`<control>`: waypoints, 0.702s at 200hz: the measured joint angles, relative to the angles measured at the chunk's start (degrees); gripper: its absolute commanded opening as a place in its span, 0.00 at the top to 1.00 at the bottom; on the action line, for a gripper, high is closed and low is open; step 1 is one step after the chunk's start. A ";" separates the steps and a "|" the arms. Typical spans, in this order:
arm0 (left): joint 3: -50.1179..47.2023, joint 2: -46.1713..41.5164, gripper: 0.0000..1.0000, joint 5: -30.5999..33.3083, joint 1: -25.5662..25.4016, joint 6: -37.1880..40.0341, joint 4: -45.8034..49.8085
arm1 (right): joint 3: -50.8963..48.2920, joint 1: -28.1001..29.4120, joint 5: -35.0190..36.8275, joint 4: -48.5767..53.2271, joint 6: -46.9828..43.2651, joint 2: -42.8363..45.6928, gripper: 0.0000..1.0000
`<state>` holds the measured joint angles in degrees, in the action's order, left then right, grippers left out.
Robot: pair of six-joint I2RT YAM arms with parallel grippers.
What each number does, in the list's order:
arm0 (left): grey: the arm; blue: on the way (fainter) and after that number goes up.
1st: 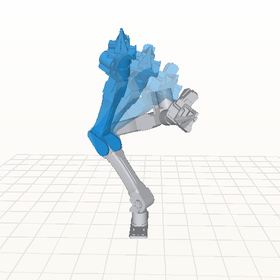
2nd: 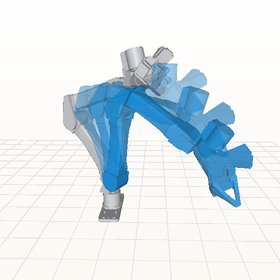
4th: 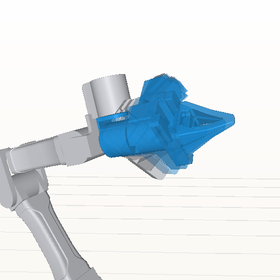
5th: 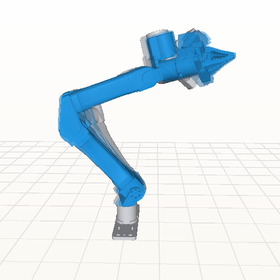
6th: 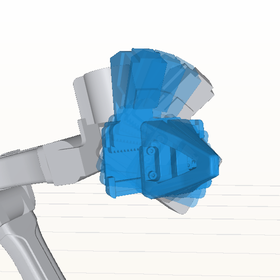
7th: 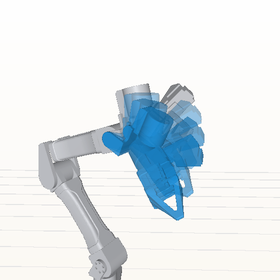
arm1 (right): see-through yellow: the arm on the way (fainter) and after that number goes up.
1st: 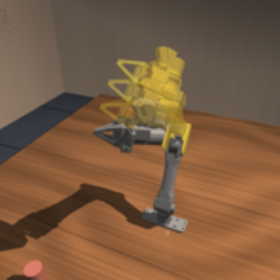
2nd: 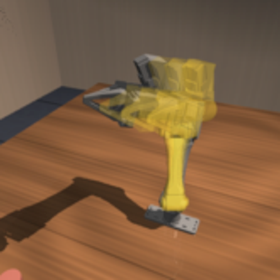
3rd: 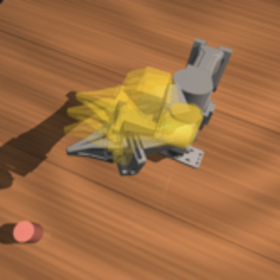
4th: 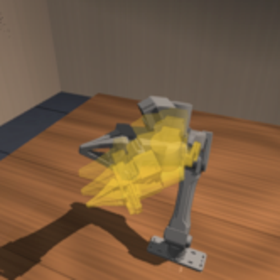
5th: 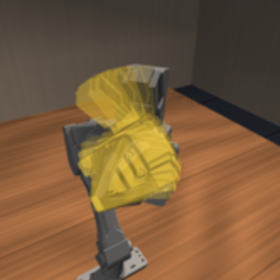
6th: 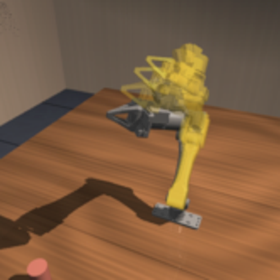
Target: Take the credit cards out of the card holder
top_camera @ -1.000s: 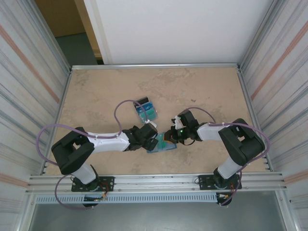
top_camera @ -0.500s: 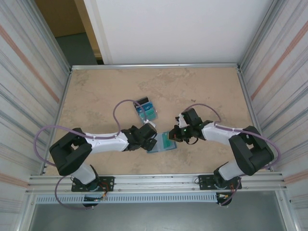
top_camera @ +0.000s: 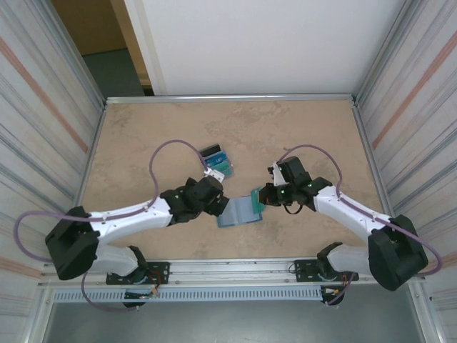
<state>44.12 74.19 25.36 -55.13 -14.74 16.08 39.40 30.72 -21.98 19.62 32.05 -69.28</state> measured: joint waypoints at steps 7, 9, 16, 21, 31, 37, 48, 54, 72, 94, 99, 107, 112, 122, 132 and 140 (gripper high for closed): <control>0.00 -1.46 0.01 -0.04 0.50 0.00 0.00 | 0.39 0.00 0.15 0.33 -0.74 0.83 0.94; 0.00 -1.88 0.01 -0.07 0.72 0.00 0.00 | 0.46 0.00 0.17 0.37 -0.92 1.05 0.94; 0.00 -3.34 0.01 -0.26 1.33 0.00 -0.07 | 0.76 0.00 0.28 0.57 -1.53 1.90 0.94; -0.02 -4.44 0.01 -0.42 1.81 0.00 -0.26 | 1.01 0.02 0.39 0.74 -1.99 2.45 0.94; -0.31 -6.71 0.02 -1.20 2.86 0.04 -1.22 | 1.51 0.07 0.61 1.11 -2.89 3.48 0.94; -0.59 -8.07 0.02 -1.95 3.54 0.15 -1.99 | 1.88 0.13 0.72 1.40 -3.43 3.98 0.94; -1.33 -10.62 0.04 -3.87 4.96 0.59 -3.61 | 2.60 0.37 0.98 1.66 -4.55 4.66 0.94; -1.77 -12.02 0.05 -5.22 5.81 0.87 -4.50 | 3.13 0.61 1.03 1.84 -5.33 4.92 0.94; -2.69 -15.32 0.08 -10.08 8.26 2.51 -7.43 | 4.76 1.86 1.18 2.12 -7.41 5.20 0.94; -2.93 -17.86 0.09 -16.87 10.84 5.81 -10.01 | 6.97 3.93 1.20 2.54 -10.40 5.25 0.96; -2.93 -18.25 0.09 -18.38 11.34 6.58 -10.40 | 7.43 4.42 1.18 2.54 -11.15 5.25 0.96; -2.93 -18.75 0.09 -20.92 12.13 7.96 -10.73 | 8.20 5.27 1.18 2.58 -12.37 5.25 0.96; -2.93 -18.93 0.09 -22.40 12.52 8.83 -10.82 | 8.66 5.70 1.16 2.60 -13.09 5.25 0.97; -2.89 -18.97 0.09 -25.00 13.18 10.58 -10.78 | 9.46 6.58 1.05 2.64 -14.45 5.25 0.97; -2.73 -18.91 0.09 -27.67 13.57 12.59 -10.32 | 10.14 7.30 0.87 2.73 -15.63 5.25 0.97; -2.38 -18.71 0.10 -30.14 13.62 14.51 -9.73 | 10.62 7.78 0.46 2.78 -16.63 5.25 0.97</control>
<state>41.74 55.48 -4.78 -41.52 -0.23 6.35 50.02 38.50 -21.52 22.39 15.42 -64.03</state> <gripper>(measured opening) 0.909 0.055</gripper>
